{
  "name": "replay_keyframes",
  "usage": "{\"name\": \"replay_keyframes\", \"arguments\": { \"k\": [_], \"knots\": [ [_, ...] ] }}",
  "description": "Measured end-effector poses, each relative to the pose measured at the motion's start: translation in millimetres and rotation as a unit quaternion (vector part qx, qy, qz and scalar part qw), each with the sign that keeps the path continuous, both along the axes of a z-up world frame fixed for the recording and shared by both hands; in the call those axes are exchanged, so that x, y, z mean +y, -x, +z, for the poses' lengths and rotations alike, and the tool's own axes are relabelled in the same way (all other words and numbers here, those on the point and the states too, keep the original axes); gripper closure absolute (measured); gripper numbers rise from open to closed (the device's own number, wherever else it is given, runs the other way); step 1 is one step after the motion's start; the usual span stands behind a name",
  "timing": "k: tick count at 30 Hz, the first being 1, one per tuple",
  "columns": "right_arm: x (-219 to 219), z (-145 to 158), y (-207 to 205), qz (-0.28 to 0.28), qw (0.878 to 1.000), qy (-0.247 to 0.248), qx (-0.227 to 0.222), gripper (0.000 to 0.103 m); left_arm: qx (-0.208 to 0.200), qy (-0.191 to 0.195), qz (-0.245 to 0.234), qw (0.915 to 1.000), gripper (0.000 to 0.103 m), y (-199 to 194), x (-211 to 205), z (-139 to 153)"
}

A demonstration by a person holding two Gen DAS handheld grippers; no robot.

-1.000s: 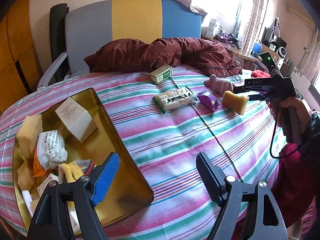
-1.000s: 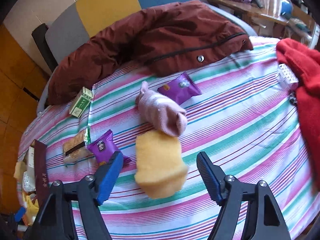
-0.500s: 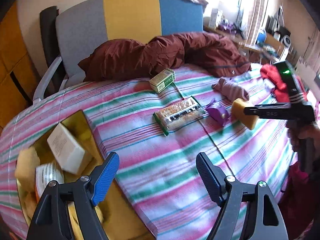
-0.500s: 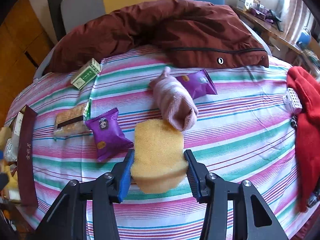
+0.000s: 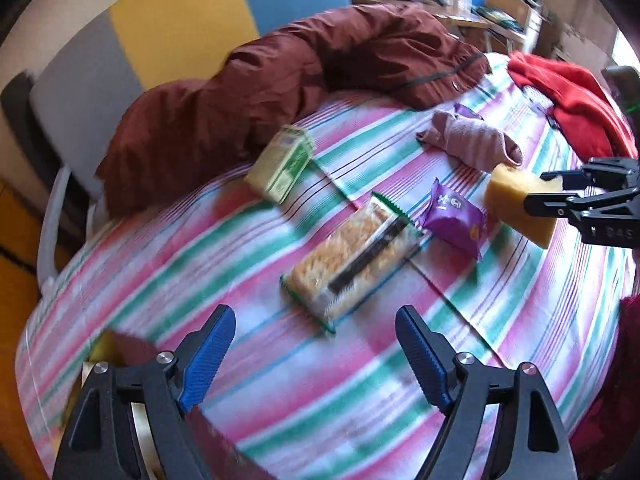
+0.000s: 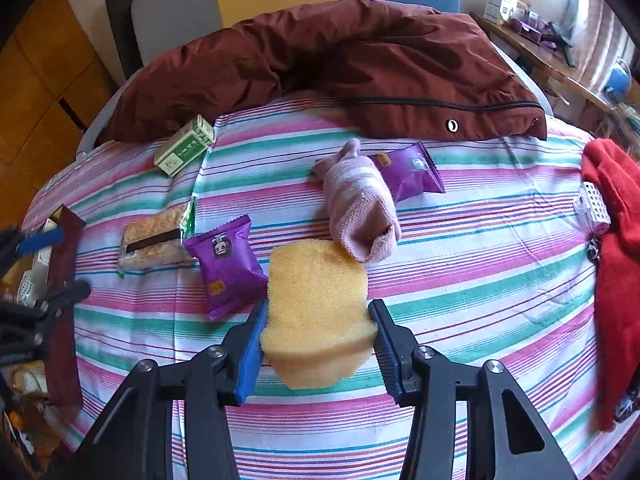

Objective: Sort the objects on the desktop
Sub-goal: 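Grasp the yellow sponge with the right tool while the left tool reaches toward the cracker packet, then grasp the cracker packet with the left tool while the right tool holds the yellow sponge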

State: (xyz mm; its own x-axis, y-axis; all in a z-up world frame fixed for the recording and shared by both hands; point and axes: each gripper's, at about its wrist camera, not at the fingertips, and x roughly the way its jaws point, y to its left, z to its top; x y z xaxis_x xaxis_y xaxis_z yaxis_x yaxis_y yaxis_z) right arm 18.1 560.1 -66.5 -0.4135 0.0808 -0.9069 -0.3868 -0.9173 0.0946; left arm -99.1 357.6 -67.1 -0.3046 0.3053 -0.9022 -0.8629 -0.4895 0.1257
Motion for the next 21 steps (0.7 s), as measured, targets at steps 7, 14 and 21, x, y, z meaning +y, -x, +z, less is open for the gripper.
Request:
{"name": "replay_keyframes", "arguments": {
  "k": [7, 14, 21],
  "knots": [
    [1, -1, 1, 0.006, 1.0, -0.002, -0.006, 0.052, 0.001, 0.026, -0.059, 0.9979, 0.018, 14, 25, -20],
    [0, -1, 2, 0.01, 1.0, -0.006, -0.008, 0.051, -0.02, 0.031, -0.095, 0.9948, 0.017, 22, 35, -33],
    [1, -3, 3, 0.014, 1.0, -0.009, -0.014, 0.051, -0.025, 0.036, -0.116, 0.9923, 0.017, 26, 48, -41]
  ]
}}
